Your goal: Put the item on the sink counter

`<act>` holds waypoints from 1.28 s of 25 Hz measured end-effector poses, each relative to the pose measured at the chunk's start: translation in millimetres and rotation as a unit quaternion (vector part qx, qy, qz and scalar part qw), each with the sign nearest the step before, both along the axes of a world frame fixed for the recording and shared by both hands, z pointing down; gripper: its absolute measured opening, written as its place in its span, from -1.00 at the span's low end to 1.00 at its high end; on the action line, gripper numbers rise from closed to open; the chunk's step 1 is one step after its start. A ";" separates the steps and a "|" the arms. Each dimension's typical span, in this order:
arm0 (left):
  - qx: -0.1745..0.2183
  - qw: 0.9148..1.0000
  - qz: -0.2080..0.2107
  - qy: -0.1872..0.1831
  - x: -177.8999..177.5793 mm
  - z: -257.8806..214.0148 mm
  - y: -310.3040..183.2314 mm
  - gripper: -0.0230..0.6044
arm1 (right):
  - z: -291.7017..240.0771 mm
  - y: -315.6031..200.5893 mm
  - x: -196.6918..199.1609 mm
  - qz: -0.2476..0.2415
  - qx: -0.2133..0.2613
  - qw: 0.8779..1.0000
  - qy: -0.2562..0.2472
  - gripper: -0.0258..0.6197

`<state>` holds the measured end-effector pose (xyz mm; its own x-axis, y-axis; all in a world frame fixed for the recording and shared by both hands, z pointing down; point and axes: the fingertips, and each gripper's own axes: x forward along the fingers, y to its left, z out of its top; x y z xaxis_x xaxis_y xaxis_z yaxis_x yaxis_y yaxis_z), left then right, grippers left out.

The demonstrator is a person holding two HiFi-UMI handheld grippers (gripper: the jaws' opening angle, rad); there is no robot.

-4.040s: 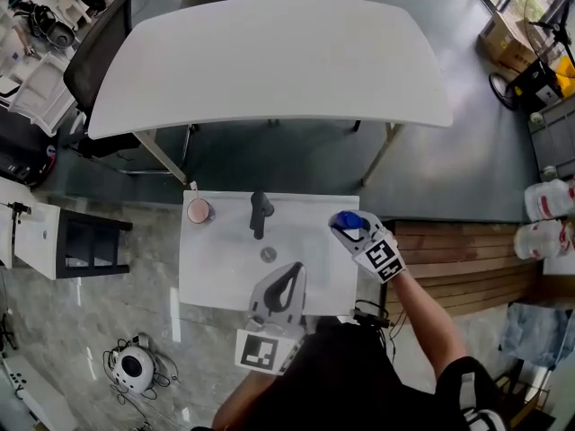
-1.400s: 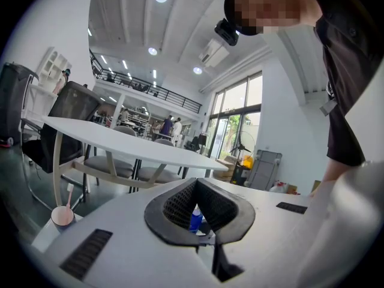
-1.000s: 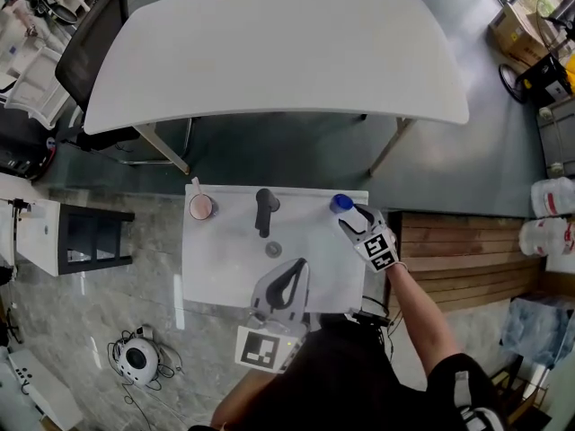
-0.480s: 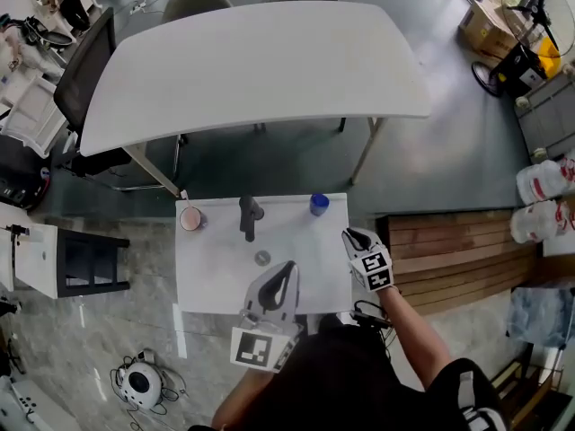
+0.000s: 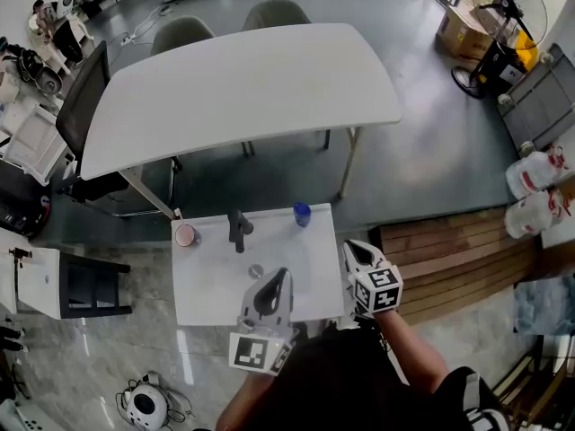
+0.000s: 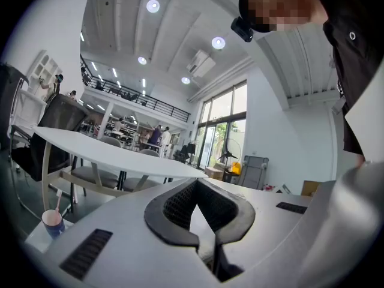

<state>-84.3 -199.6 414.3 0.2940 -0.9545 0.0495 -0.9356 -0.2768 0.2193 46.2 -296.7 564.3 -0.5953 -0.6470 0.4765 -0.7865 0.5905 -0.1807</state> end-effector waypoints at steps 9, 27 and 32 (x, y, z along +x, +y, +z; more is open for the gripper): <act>0.016 1.000 -0.002 -0.008 15.1 -13.8 8.7 -0.88 | -93.1 34.0 8.6 0.002 0.071 0.996 -0.052 -0.89; 0.011 1.000 -0.006 -0.012 22.9 -4.4 23.2 -0.88 | -127.0 76.1 18.6 0.000 0.111 0.990 -0.083 -0.89; 0.007 1.000 -0.006 -0.014 24.5 -2.2 26.6 -0.88 | -128.1 77.4 21.8 0.005 0.112 0.990 -0.082 -0.89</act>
<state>-59.8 -172.9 412.1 0.2820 -0.9584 0.0445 -0.9442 -0.2691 0.1898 68.0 -219.3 436.2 -0.6456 -0.7323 0.2166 -0.7636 0.6222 -0.1723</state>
